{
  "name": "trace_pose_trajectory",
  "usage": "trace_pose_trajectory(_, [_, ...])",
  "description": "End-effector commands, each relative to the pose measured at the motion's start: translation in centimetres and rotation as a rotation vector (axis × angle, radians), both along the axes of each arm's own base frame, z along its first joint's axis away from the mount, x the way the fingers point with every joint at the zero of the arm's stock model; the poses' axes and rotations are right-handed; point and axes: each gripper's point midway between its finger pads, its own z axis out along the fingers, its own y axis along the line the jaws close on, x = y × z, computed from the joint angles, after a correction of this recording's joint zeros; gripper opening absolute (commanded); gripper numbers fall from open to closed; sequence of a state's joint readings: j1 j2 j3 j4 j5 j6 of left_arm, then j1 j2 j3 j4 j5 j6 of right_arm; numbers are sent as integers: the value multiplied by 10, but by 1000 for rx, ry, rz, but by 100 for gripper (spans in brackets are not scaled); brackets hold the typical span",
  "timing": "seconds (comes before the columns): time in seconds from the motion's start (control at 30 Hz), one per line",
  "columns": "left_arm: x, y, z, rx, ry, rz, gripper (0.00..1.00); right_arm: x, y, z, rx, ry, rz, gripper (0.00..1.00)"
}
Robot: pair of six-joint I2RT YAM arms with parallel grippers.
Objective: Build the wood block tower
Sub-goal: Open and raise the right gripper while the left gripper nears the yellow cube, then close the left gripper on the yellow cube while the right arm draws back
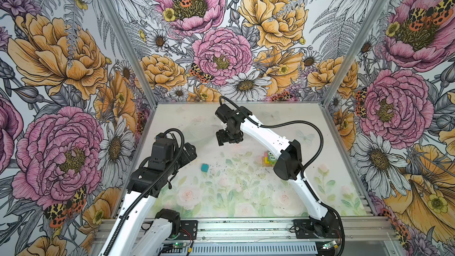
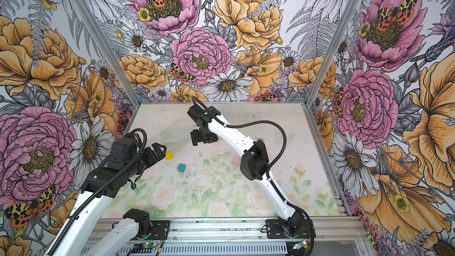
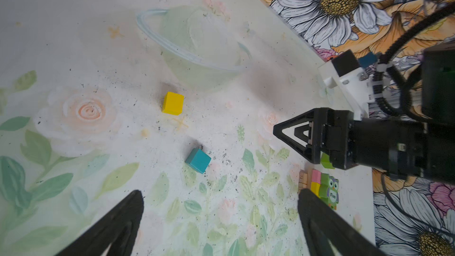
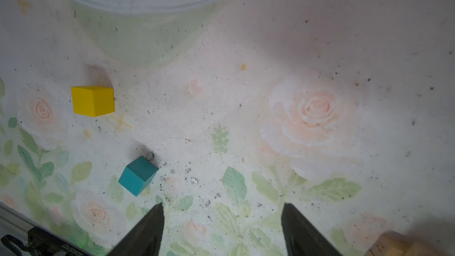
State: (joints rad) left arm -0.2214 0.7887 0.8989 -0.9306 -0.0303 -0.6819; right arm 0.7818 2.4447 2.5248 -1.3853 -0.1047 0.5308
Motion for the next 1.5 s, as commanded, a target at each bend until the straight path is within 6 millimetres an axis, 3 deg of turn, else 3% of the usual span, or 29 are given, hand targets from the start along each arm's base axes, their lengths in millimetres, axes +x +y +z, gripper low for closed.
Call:
trace_pose_trajectory(0.0, [2, 7, -22, 47, 104, 9, 99, 4, -7, 26, 9, -59, -27, 78])
trace_pose_trajectory(0.23, [34, 22, -48, 144, 229, 22, 98, -7, -36, 55, -22, -115, -52, 78])
trace_pose_trajectory(0.4, [51, 29, -68, 185, 290, 27, 90, -10, -61, 76, -10, -149, -87, 78])
trace_pose_trajectory(0.7, [81, 23, -109, 195, 404, -19, 79, 0, -91, 114, 60, -197, -136, 79])
trace_pose_trajectory(1.07, [106, 20, -140, 257, 473, -43, 78, 3, -121, 121, 73, -185, -175, 82])
trace_pose_trajectory(1.47, [122, 11, -164, 316, 521, -82, 63, 2, -151, 125, 66, -183, -214, 82])
